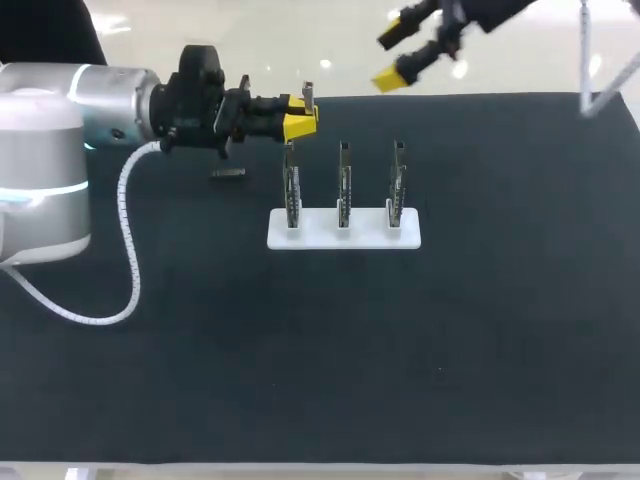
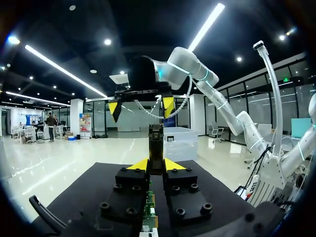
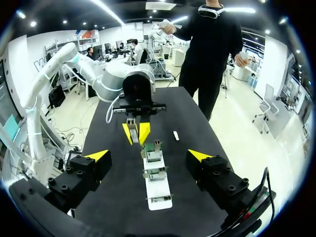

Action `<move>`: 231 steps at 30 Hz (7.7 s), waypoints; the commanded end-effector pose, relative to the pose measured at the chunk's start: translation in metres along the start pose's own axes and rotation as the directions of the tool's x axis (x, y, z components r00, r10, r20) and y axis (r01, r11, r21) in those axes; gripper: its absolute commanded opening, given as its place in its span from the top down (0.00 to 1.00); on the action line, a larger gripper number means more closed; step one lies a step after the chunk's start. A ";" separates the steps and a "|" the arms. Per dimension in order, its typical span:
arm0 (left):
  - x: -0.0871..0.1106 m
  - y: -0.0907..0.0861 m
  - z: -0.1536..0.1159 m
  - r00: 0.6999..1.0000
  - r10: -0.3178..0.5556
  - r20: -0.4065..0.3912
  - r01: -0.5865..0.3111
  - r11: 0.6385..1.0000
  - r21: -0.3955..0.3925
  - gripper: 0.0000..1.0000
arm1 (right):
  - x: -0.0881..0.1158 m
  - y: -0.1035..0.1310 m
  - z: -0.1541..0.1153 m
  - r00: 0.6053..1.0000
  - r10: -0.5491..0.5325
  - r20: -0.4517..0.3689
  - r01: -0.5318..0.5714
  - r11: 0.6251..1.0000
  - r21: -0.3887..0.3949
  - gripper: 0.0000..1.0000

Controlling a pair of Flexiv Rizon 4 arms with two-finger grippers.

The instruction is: Pick up the optical module with the left hand, and insert it into the network port with the right hand.

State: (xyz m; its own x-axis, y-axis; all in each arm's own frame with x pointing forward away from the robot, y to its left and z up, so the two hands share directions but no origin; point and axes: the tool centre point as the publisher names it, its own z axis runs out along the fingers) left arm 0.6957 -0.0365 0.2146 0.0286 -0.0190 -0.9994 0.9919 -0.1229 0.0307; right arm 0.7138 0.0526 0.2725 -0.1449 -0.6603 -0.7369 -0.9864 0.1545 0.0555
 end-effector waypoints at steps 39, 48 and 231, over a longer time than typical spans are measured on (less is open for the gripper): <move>0.000 0.000 0.000 1.000 0.001 0.000 -0.001 1.000 -0.002 1.00 | -0.034 0.025 0.058 1.000 -0.001 -0.014 0.002 0.999 0.050 0.53; 0.000 0.000 0.000 1.000 0.001 0.000 -0.001 1.000 -0.002 1.00 | -0.037 0.024 0.066 1.000 -0.007 -0.012 0.007 0.999 0.047 0.54; -0.026 0.011 -0.166 0.760 -0.067 -0.647 0.072 0.997 -0.020 0.00 | 0.033 -0.031 0.084 0.983 -0.166 0.083 0.173 0.981 -0.083 1.00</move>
State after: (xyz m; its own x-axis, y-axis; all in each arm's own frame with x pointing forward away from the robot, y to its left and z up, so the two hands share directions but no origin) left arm 0.7257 0.1274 0.2378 0.0357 0.6333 -0.7731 0.9937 -0.1047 -0.0399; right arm 0.7468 0.0888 0.1895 0.0274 -0.6151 -0.7880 -0.9996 -0.0236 -0.0164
